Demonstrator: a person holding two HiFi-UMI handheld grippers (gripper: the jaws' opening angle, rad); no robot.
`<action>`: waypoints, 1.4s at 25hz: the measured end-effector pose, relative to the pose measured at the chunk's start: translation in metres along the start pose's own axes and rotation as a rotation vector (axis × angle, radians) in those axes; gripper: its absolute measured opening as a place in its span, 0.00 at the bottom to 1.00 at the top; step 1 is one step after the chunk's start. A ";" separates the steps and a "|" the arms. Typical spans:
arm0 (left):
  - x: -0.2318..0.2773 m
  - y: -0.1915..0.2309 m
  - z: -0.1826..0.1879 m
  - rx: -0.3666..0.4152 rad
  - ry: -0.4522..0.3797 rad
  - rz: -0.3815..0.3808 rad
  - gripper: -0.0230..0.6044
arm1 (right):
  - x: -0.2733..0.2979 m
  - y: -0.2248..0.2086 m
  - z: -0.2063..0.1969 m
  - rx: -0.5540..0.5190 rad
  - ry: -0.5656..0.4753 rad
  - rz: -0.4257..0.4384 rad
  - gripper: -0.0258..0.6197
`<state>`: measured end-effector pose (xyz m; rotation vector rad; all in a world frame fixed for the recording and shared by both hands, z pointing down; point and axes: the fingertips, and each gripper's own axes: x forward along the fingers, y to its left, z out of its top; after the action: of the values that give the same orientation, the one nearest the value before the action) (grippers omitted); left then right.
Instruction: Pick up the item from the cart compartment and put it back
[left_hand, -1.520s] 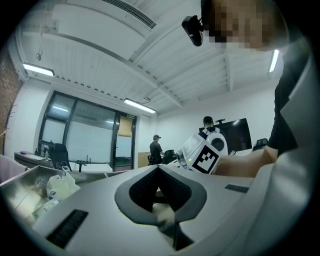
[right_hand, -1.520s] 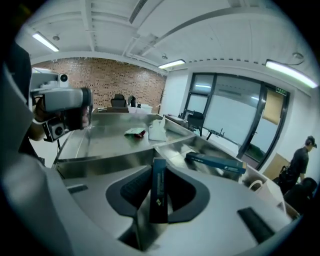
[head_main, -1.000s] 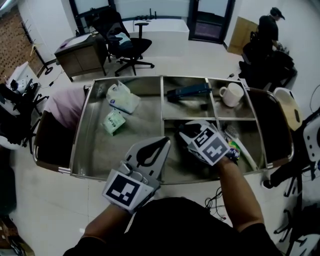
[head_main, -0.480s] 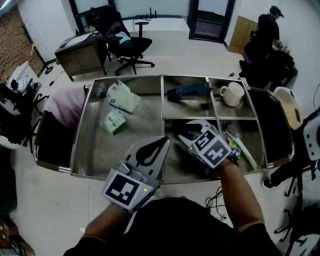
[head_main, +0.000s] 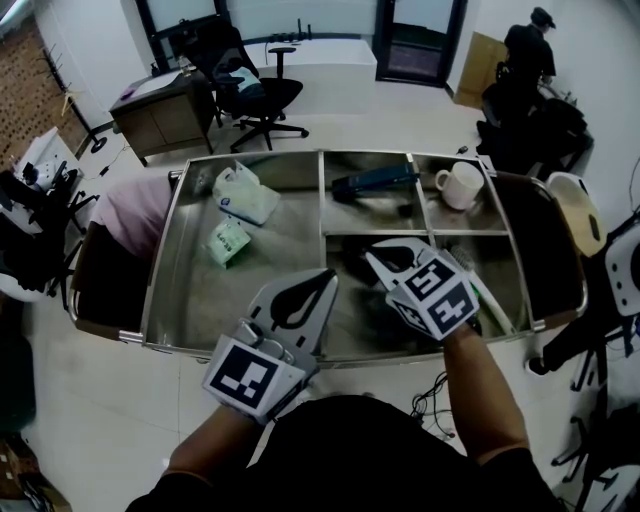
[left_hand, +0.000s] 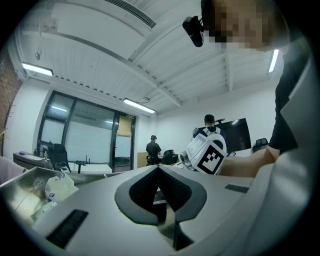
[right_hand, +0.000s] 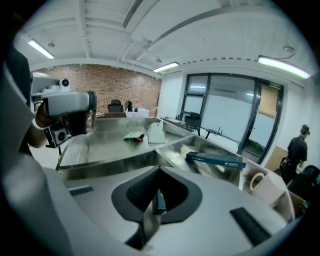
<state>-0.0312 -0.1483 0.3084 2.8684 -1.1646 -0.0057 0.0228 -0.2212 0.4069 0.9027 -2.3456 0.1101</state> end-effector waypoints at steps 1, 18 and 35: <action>0.000 -0.001 0.001 0.002 -0.001 -0.002 0.04 | -0.003 0.000 0.001 0.010 -0.009 0.002 0.06; -0.001 -0.022 0.006 0.011 -0.006 0.003 0.04 | -0.067 0.008 0.042 0.105 -0.270 -0.009 0.06; -0.011 -0.050 0.014 0.015 -0.029 0.000 0.04 | -0.152 0.027 0.050 0.256 -0.600 -0.011 0.06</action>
<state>-0.0049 -0.1054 0.2924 2.8912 -1.1742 -0.0394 0.0670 -0.1265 0.2830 1.2012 -2.9255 0.1535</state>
